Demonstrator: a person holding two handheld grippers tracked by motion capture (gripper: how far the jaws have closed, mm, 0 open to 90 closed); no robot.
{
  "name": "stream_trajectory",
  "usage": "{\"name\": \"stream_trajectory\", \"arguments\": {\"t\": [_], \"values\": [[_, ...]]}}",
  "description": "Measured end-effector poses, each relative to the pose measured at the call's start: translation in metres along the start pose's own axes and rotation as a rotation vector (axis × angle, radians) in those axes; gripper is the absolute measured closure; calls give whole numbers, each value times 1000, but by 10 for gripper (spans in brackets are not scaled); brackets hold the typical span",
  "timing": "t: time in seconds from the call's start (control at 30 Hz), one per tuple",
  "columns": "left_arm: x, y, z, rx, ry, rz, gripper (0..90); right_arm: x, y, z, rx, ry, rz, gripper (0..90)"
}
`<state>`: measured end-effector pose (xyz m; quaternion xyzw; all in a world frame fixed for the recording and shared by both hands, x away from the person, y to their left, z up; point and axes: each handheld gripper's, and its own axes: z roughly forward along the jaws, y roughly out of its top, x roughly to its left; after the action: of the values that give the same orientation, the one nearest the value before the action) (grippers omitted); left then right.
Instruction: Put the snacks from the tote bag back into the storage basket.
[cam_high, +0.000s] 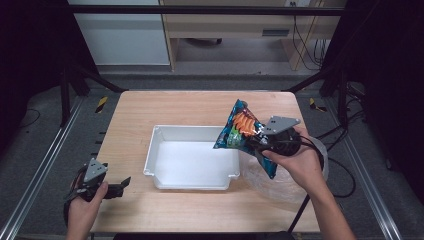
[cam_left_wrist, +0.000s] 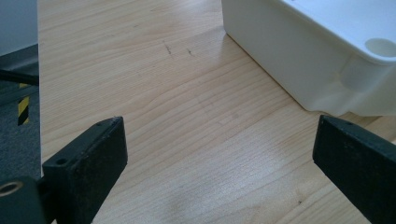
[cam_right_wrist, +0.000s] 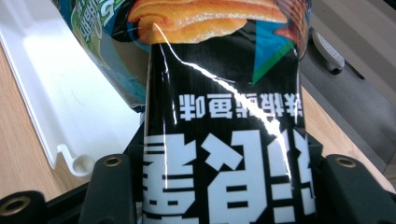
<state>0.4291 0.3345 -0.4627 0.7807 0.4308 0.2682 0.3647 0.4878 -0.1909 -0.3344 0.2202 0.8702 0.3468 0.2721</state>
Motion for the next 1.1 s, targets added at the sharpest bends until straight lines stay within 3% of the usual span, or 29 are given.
{"name": "stream_trajectory", "arguments": {"t": [0.37, 0.77, 1.1], "values": [[-2, 1, 0, -8, -5, 7, 31, 8, 25, 17, -24, 28, -38, 437], [-1, 1, -4, -26, 16, 8, 39, 19, 55, 46, -17, 75, -87, 438], [-2, 2, -4, -31, 22, 18, 40, 27, 69, 58, -2, 113, -127, 438]]}}
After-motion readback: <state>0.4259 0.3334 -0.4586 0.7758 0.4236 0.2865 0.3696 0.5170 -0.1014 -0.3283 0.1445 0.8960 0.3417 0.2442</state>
